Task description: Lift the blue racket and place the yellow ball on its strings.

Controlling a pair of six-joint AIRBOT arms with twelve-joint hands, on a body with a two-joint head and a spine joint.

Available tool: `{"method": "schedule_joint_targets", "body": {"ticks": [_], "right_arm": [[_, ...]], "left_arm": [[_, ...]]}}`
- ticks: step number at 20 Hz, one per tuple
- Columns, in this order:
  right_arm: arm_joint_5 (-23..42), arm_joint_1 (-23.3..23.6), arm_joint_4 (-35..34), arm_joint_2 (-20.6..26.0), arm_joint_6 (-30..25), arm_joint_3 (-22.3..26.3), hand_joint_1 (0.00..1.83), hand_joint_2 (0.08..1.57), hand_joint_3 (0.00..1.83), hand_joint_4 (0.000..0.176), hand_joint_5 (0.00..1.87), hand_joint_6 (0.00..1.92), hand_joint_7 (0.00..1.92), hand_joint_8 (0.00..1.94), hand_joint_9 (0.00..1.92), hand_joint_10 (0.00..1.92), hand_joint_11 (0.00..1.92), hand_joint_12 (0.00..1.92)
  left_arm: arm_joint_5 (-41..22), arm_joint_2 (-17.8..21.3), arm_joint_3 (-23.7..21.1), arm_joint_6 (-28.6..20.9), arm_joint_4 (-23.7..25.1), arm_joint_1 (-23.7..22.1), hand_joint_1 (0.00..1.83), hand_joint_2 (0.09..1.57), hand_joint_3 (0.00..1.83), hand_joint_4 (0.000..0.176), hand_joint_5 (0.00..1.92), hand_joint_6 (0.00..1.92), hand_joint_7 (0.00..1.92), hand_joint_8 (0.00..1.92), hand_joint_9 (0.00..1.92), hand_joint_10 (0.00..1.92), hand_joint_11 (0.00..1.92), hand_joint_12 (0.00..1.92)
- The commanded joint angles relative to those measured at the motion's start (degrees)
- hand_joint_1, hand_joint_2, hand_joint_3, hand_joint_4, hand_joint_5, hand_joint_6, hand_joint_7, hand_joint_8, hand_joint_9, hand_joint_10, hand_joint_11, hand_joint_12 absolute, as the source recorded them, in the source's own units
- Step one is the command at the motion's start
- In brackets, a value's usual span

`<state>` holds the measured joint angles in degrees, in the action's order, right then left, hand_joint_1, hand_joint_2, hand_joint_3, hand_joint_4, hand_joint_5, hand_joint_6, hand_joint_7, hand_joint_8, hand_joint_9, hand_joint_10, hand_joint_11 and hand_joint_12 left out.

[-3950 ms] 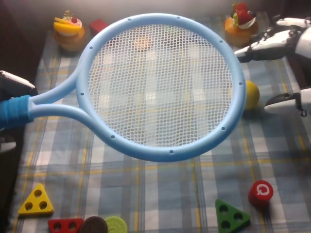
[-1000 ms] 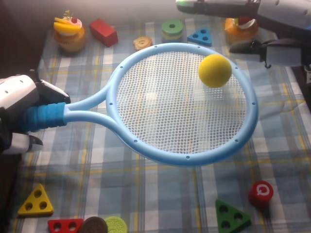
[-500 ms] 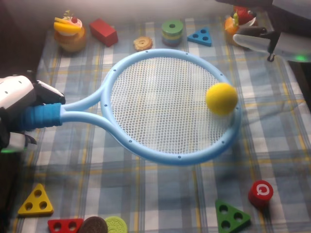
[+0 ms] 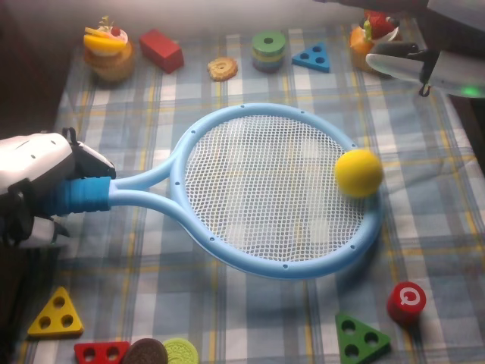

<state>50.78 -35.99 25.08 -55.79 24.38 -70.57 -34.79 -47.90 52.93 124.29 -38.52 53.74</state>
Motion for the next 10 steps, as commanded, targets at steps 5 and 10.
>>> {"method": "schedule_joint_targets", "body": {"ticks": [5,10], "right_arm": [[6.59,0.09,-2.88,-0.07,0.27,0.05,0.85,1.44,0.0,0.019,0.23,0.0,0.41,0.01,0.38,0.0,0.07,0.58],[6.59,-0.32,-3.19,0.0,0.27,0.03,0.86,1.43,0.0,0.01,0.25,0.0,0.44,0.0,0.42,0.0,0.05,0.65]], "left_arm": [[-5.22,-0.47,0.42,1.0,-0.13,-0.77,1.83,1.09,0.0,0.16,0.83,1.92,1.03,1.92,1.34,1.92,1.37,1.92],[-5.37,-0.71,0.34,1.66,-0.71,-0.77,1.4,1.1,0.0,0.061,0.83,1.92,0.79,1.92,1.05,1.92,1.21,1.92]]}}
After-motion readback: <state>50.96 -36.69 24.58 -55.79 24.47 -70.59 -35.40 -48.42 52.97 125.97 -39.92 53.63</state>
